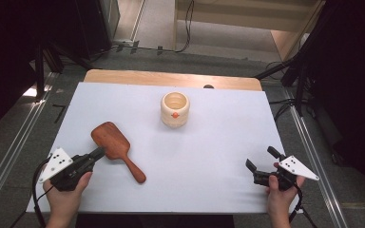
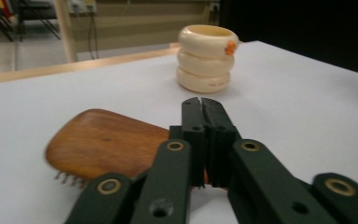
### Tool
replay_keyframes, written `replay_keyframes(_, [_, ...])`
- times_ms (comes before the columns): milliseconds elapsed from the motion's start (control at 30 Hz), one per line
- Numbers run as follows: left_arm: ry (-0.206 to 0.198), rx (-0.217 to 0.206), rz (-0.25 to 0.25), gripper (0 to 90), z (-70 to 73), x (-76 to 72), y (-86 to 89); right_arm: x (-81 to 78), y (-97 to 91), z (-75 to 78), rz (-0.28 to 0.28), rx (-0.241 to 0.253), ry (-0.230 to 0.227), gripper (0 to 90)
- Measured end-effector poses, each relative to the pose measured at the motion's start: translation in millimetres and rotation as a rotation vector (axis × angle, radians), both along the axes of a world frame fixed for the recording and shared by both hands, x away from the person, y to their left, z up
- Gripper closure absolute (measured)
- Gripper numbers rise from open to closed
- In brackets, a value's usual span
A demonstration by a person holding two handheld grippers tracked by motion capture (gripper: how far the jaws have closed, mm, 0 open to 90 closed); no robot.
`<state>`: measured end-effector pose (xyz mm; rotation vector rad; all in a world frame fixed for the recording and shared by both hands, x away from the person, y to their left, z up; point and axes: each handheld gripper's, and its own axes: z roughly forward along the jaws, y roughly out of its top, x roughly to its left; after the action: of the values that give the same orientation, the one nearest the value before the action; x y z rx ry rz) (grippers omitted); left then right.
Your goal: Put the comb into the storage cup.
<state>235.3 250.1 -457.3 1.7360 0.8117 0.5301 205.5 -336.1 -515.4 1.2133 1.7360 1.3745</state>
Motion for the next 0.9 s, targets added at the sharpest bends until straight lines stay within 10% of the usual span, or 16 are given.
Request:
replay_keyframes(500, [0.167,0.12,-0.152,90.0,-26.0,22.7,-70.4,-0.6,0.0,-0.3,0.017,0.001,-0.003,0.0])
replay_keyframes(900, [0.249,0.209,-0.189,90.0,-41.4,25.0,-86.3,0.8,2.7,-0.3,0.021,-0.015,0.002,0.0])
